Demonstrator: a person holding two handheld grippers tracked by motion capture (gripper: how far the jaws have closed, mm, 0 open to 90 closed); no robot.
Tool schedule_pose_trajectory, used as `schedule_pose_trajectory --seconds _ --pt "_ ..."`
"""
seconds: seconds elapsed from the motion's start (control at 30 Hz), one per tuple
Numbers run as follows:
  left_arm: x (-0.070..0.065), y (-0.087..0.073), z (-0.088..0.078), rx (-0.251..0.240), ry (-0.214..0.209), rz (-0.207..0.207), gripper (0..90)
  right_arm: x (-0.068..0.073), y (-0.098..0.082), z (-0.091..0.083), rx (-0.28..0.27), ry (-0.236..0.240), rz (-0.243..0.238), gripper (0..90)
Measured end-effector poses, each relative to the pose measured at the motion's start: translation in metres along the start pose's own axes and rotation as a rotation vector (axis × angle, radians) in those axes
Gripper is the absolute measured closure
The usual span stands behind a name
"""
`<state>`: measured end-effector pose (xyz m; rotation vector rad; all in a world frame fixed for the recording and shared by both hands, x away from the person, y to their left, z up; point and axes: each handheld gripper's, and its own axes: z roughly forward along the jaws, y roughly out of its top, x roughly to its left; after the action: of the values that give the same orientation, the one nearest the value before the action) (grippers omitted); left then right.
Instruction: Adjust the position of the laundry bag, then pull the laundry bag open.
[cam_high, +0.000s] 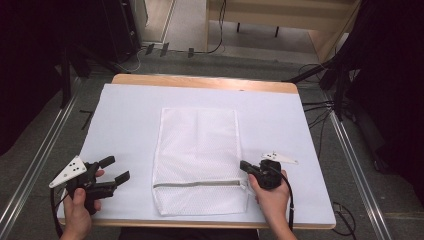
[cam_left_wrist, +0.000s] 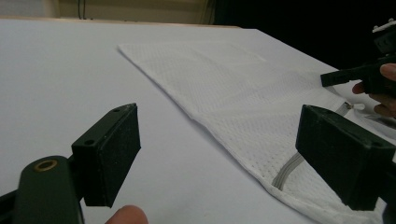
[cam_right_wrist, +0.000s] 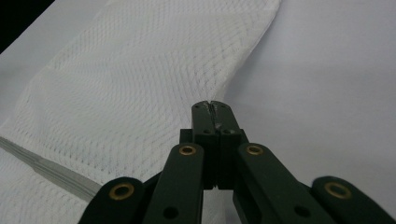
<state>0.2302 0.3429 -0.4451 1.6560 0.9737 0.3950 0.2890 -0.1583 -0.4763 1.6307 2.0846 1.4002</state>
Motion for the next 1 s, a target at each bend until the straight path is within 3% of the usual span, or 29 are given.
schedule_pose_trajectory --seconds 0.27,0.37,0.4,0.43,0.57,0.7,0.83,0.87,0.9,0.93,0.97,1.0 --pt "-0.004 0.0 0.007 0.015 0.0 0.005 14.1 -0.015 -0.006 -0.017 -0.006 -0.013 0.001 90.0" --pt "-0.005 0.0 0.006 0.014 -0.002 0.012 14.1 -0.021 -0.009 -0.019 -0.003 0.003 0.014 89.9" --pt "-0.004 0.0 0.005 0.011 0.0 0.01 14.1 -0.021 -0.009 -0.019 -0.002 0.007 0.013 84.4" --pt "-0.004 0.0 0.005 0.011 0.0 0.01 14.1 -0.021 -0.009 -0.019 -0.002 0.007 0.013 84.4" --pt "-0.003 -0.001 0.001 0.005 0.004 0.004 14.1 -0.021 -0.007 -0.026 -0.054 0.015 -0.008 54.6" --pt "-0.003 -0.001 0.0 0.001 0.003 -0.002 14.1 -0.025 -0.012 -0.038 -0.074 0.018 0.004 50.0" --pt "-0.015 0.001 0.002 0.002 0.018 0.015 14.9 -0.028 -0.025 -0.051 -0.056 0.0 -0.027 48.8" --pt "-0.027 0.003 0.002 0.016 0.04 0.047 16.3 -0.029 -0.027 -0.054 -0.059 0.003 -0.04 48.5" --pt "-0.027 0.003 0.002 0.016 0.04 0.047 17.7 -0.029 -0.027 -0.054 -0.059 0.003 -0.04 48.5" --pt "-0.041 0.006 0.003 0.006 0.031 0.05 18.9 -0.028 -0.031 -0.059 -0.055 0.004 -0.044 48.5" --pt "-0.041 0.006 0.003 0.006 0.031 0.05 20.5 -0.028 -0.032 -0.061 -0.052 0.006 -0.044 48.8" --pt "-0.045 0.007 0.005 -0.007 -0.018 0.026 21.7 -0.028 -0.033 -0.063 -0.058 0.012 -0.055 49.1"
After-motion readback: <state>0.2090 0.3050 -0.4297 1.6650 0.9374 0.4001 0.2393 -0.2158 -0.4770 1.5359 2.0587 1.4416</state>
